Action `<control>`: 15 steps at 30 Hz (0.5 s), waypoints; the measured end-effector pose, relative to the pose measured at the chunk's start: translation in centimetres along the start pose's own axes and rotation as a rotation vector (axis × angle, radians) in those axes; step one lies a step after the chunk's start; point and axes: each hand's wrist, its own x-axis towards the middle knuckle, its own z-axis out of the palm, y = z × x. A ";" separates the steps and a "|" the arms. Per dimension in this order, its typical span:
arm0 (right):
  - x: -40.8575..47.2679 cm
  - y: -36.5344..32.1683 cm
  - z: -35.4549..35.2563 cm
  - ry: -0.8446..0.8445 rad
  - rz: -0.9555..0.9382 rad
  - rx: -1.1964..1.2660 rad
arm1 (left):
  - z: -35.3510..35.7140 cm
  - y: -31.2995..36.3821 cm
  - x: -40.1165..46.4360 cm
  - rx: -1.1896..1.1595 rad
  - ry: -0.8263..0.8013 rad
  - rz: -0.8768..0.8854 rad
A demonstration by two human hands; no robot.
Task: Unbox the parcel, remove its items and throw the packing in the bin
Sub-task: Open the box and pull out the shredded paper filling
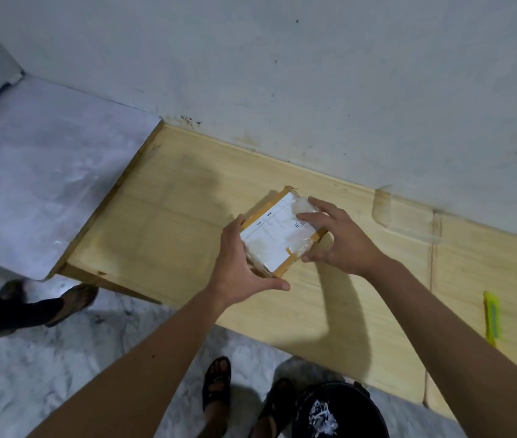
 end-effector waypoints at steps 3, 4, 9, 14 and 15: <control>0.0 0.6 0.1 0.065 -0.055 -0.032 | 0.1 -0.4 0.0 0.003 -0.003 0.054; 0.0 0.7 0.2 0.079 -0.059 -0.035 | 0.1 -0.6 0.1 0.004 -0.004 0.065; -0.5 0.7 0.1 0.123 -0.116 -0.096 | -0.1 -1.0 0.5 0.033 0.003 0.083; -0.6 1.0 -0.4 0.149 -0.183 -0.197 | -0.6 -1.0 1.7 0.074 -0.036 0.136; -0.7 1.1 -0.4 0.154 -0.198 -0.220 | -0.8 -1.0 1.9 0.084 -0.052 0.143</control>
